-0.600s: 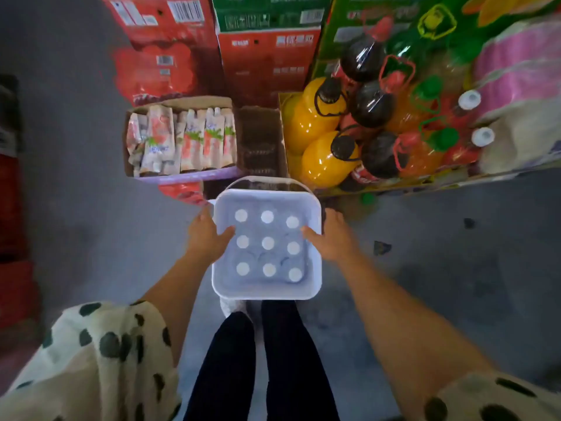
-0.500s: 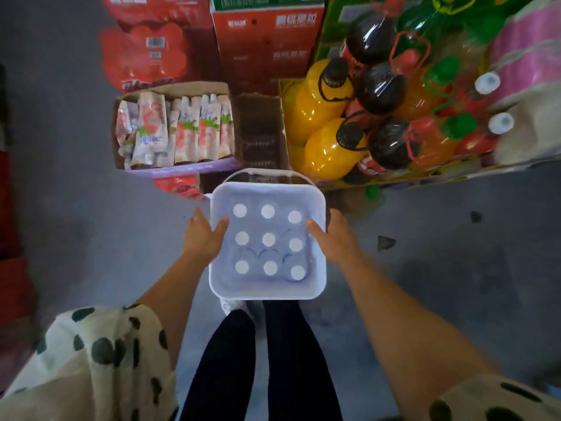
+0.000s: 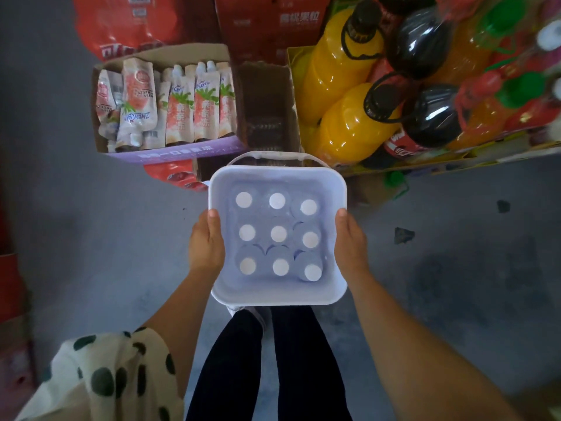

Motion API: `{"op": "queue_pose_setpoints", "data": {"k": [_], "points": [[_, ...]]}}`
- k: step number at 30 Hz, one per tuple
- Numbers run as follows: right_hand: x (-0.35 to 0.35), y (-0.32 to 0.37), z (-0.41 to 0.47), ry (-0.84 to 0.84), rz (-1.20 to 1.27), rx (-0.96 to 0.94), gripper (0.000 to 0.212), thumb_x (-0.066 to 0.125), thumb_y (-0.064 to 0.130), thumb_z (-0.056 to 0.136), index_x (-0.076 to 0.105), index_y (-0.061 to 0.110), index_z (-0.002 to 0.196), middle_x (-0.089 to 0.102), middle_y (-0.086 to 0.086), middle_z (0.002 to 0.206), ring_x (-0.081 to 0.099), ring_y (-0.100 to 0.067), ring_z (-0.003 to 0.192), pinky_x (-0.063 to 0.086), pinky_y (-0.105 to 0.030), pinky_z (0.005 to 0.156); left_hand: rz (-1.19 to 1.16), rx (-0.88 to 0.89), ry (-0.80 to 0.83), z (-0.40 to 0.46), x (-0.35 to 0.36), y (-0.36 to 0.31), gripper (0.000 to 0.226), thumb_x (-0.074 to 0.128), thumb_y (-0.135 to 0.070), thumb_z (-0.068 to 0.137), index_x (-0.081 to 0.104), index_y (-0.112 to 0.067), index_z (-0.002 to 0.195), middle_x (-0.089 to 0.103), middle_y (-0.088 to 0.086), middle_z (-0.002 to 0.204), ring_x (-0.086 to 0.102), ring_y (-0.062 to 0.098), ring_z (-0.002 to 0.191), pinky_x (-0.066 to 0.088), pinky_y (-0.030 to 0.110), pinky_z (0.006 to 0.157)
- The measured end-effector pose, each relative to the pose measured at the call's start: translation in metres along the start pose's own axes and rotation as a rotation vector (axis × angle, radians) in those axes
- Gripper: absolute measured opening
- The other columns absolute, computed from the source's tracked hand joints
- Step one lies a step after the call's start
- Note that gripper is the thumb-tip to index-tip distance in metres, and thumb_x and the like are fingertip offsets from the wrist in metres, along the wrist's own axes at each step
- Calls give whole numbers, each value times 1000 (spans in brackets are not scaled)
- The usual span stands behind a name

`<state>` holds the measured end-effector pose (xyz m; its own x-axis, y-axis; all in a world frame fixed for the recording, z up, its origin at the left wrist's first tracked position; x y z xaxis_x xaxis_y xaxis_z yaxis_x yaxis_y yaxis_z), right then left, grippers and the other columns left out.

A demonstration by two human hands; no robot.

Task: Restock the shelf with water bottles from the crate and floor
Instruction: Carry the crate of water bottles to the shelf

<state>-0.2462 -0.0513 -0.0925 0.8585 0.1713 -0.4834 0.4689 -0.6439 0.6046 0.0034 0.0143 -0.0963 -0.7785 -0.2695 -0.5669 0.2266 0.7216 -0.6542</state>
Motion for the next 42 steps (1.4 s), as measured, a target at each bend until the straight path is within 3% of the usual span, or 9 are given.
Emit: {"op": "queue_pose_setpoints", "data": {"k": [9,14,18,22,25,30,32,36,42], "points": [[-8,24,-22,35,74,-16,30,33,46,101,56,33,85,60,14,86,58,-5,81,42,-17,62,-27,-26,-13,-12,-18,-14,54,21,-45,103,57,-5,94,61,18,89,57,31,83,46,41,73],[-28,80,-63,78,72,-78,31,33,47,100,57,34,88,61,15,89,59,-5,85,44,-21,65,-35,-52,-29,-38,-65,-53,54,22,-44,103,55,-5,87,57,11,79,53,22,70,38,30,60],[-43,139,-105,89,20,-173,36,36,50,99,63,30,85,67,8,90,61,-15,87,46,-32,76,-67,-51,-85,-63,-123,-87,59,21,-46,103,58,-1,92,61,14,89,55,31,86,39,36,75],[-54,209,-159,78,-81,-321,42,31,48,101,64,24,109,64,-2,116,56,-24,106,37,-29,85,-106,-22,-139,-91,-192,-123,55,20,-47,103,57,-8,90,57,12,93,54,31,92,38,36,79],[-48,263,-201,112,-119,-448,45,29,46,102,63,19,114,63,-3,117,54,-24,110,36,-29,88,-144,12,-194,-105,-253,-145,54,21,-47,103,57,-7,92,58,12,94,53,30,89,38,34,77],[-3,341,-256,101,-259,-493,56,23,51,100,62,15,116,61,-3,114,55,-29,106,37,-33,87,-159,35,-242,-105,-361,-156,59,19,-51,101,55,-8,81,58,11,92,52,31,91,38,39,82],[26,369,-278,92,-280,-515,57,22,52,99,61,15,121,61,-10,123,54,-33,111,41,-39,96,-169,36,-257,-95,-405,-152,57,20,-52,100,52,-12,75,57,10,90,51,30,88,38,37,80],[92,416,-323,98,-267,-501,58,24,53,98,58,15,126,56,-14,131,51,-38,118,37,-44,105,-153,29,-280,-72,-494,-142,56,18,-54,100,56,-12,97,58,10,103,55,30,95,45,39,88],[186,481,-369,153,-173,-540,52,31,44,101,60,6,122,57,-19,130,53,-32,118,38,-35,98,-97,42,-329,-31,-614,-139,66,17,-55,100,58,-7,120,59,13,118,57,35,108,44,46,99]]}}
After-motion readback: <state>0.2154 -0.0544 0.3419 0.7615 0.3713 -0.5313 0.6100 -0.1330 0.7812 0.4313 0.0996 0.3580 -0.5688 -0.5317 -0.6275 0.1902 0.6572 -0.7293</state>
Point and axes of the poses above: each hand's wrist, its own z-axis towards the middle knuckle, its own x-axis out of the palm, y = z × x, the point moved 3 cm from there along z, towards the middle knuckle
